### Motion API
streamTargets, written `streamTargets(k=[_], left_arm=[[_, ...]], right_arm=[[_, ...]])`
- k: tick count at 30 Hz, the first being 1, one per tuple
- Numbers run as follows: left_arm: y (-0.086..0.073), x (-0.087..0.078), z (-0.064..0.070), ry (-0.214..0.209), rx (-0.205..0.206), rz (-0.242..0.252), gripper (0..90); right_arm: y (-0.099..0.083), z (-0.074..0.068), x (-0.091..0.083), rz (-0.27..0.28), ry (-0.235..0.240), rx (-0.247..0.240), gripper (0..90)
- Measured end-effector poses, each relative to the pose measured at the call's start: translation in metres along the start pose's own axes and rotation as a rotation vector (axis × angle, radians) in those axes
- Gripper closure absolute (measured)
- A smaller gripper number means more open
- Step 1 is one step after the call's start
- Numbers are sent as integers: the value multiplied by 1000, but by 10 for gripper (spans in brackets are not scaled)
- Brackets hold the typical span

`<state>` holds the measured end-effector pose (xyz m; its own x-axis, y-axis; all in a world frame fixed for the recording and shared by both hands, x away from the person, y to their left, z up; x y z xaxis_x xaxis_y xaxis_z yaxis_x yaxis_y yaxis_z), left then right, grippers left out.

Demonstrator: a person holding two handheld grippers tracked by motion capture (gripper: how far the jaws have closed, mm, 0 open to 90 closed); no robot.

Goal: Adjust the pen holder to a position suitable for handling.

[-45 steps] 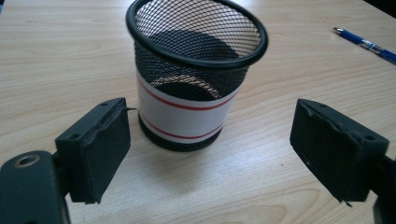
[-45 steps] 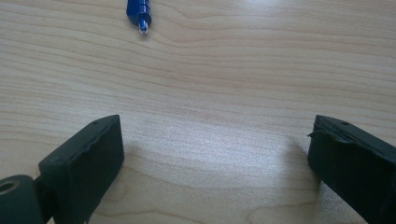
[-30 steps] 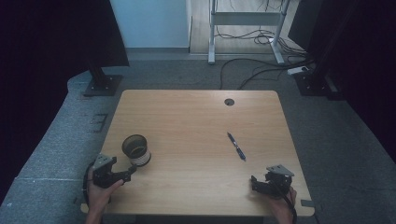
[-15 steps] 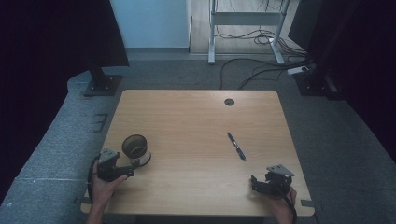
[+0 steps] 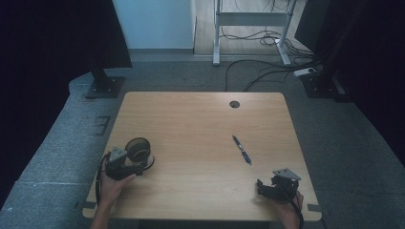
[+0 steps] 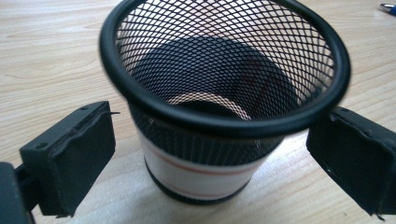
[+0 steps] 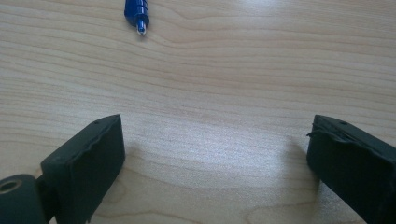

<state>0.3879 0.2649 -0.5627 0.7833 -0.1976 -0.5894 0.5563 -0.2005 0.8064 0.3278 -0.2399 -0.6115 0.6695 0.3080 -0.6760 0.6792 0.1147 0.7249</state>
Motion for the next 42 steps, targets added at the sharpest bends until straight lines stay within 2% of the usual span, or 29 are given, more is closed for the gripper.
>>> streamTargets(k=[8,12,14,20,27,32,35,37,38,39,40,42], left_arm=[[5,17,1,-8,-25,1,17],[8,21,3,-4,-9,25,49],[9,21,4,0,2,32,79],[8,19,4,-1,13,28,89],[15,7,7,-14,-12,52,90],[20,-1,14,-9,-5,60,90],[23,-3,21,-5,-26,54,90],[24,-3,23,-9,-25,52,90],[25,-4,25,-8,-16,49,90],[26,-4,31,0,14,42,90],[26,-4,31,0,14,42,90],[29,-4,41,-2,35,40,90]], right_arm=[[0,0,0,0,0,-1,35],[0,0,0,1,1,-3,35],[0,0,0,1,1,-4,35],[1,1,0,1,2,-4,35],[1,1,0,1,0,-3,40],[1,2,0,7,-7,4,54],[1,2,0,7,-7,3,55],[1,2,0,7,-7,3,56],[1,2,0,7,-7,3,55],[1,2,0,7,-7,3,56],[1,2,0,7,-7,4,56],[1,2,0,8,-7,4,56]])
Point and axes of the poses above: each handheld gripper's, and its own axes: x roughly forward along the jaws, y roughly out of its top, z roughly to its right, the point moved 8 cm from there along x, roughly forward along the jaws, and after that the axes turned 10 degrees about y, right-handed, at the moved point
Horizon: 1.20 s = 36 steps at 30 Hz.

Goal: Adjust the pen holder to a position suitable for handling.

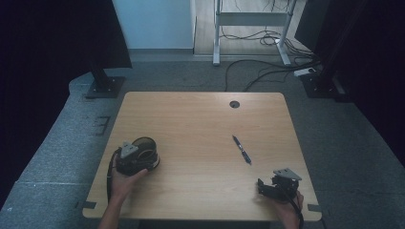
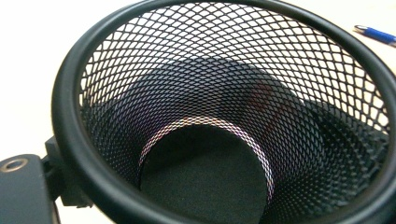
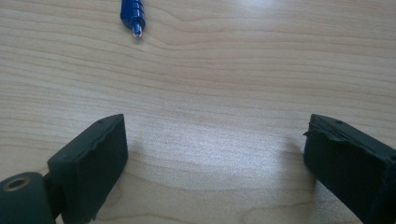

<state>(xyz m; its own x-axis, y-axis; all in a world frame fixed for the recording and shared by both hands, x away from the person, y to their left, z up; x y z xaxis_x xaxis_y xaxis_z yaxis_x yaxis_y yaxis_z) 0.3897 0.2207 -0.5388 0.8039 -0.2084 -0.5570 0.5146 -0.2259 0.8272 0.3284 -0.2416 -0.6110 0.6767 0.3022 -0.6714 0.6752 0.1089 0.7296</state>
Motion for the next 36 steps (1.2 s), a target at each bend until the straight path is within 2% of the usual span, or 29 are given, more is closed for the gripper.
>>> streamTargets(k=[7,11,19,32,36], left_arm=[[10,1,15,15,17,2,90],[21,0,26,2,27,18,90],[32,-5,35,-6,32,36,90],[39,-1,50,-22,44,38,89],[39,2,56,-25,64,30,89]], right_arm=[[0,0,0,1,0,1,59],[0,0,0,1,0,1,58],[0,0,0,1,-1,1,59],[0,0,0,2,-3,3,62],[0,0,0,2,-3,3,62]])
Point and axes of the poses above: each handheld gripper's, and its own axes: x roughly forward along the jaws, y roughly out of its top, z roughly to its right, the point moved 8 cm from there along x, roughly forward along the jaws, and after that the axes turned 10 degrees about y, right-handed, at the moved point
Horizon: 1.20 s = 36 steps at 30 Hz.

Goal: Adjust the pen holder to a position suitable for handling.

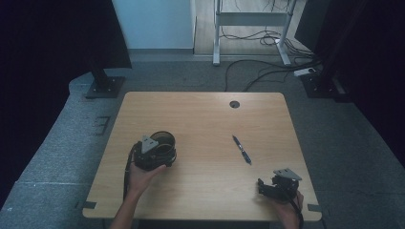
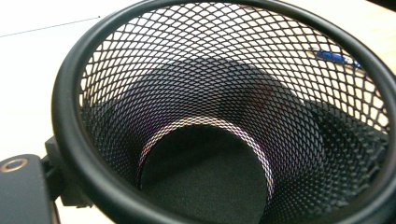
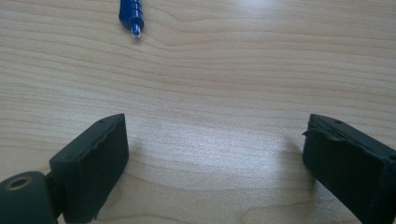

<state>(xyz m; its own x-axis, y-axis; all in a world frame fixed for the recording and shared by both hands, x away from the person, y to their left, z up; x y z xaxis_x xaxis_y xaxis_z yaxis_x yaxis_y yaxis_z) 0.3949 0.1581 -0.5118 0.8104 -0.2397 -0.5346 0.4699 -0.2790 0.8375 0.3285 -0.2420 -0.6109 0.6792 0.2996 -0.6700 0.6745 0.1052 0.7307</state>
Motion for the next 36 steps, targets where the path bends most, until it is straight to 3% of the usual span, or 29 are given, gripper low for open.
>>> streamTargets(k=[36], left_arm=[[8,30,62,-95,59,-30,90]], right_arm=[[0,0,0,2,-2,4,67]])
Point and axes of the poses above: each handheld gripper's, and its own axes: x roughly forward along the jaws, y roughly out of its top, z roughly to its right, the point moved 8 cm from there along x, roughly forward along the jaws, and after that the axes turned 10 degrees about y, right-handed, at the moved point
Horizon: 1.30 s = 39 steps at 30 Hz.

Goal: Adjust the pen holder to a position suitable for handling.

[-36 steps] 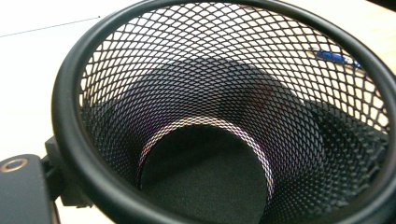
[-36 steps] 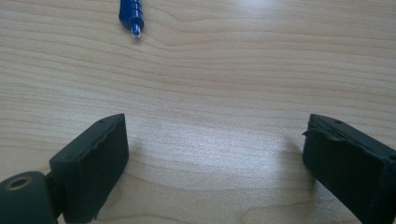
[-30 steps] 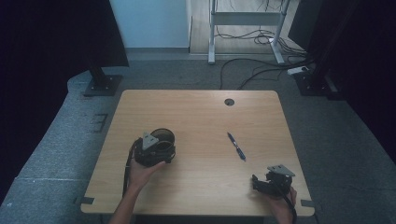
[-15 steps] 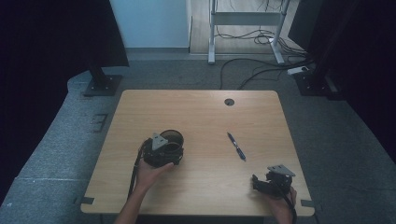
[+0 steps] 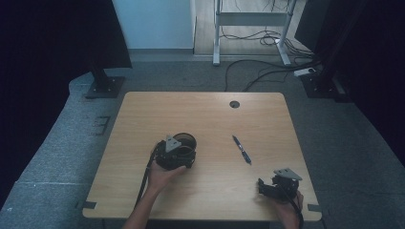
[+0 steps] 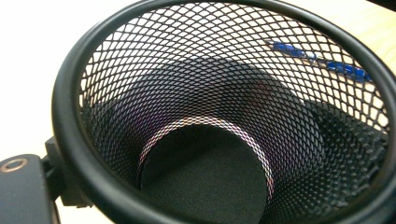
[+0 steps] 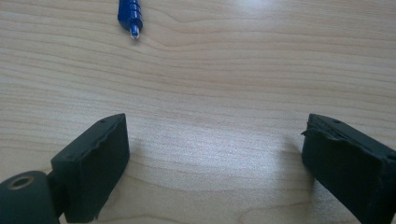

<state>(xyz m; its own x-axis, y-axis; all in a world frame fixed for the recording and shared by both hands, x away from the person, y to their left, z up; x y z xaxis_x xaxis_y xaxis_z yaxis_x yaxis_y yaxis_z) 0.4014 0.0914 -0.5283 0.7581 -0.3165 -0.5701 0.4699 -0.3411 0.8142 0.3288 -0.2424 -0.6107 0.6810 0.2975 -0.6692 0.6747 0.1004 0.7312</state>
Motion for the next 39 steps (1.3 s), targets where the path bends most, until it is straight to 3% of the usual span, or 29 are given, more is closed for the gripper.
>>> streamTargets(k=[16,32,35,39], left_arm=[[-1,28,25,-26,17,-32,89],[-2,49,37,-9,42,-42,89],[-2,50,39,3,66,-37,89],[-2,52,41,-3,55,-35,89]], right_arm=[[0,0,0,0,0,0,68],[0,1,0,0,2,-3,72],[0,1,0,1,3,-4,72],[0,1,0,0,3,-4,72]])
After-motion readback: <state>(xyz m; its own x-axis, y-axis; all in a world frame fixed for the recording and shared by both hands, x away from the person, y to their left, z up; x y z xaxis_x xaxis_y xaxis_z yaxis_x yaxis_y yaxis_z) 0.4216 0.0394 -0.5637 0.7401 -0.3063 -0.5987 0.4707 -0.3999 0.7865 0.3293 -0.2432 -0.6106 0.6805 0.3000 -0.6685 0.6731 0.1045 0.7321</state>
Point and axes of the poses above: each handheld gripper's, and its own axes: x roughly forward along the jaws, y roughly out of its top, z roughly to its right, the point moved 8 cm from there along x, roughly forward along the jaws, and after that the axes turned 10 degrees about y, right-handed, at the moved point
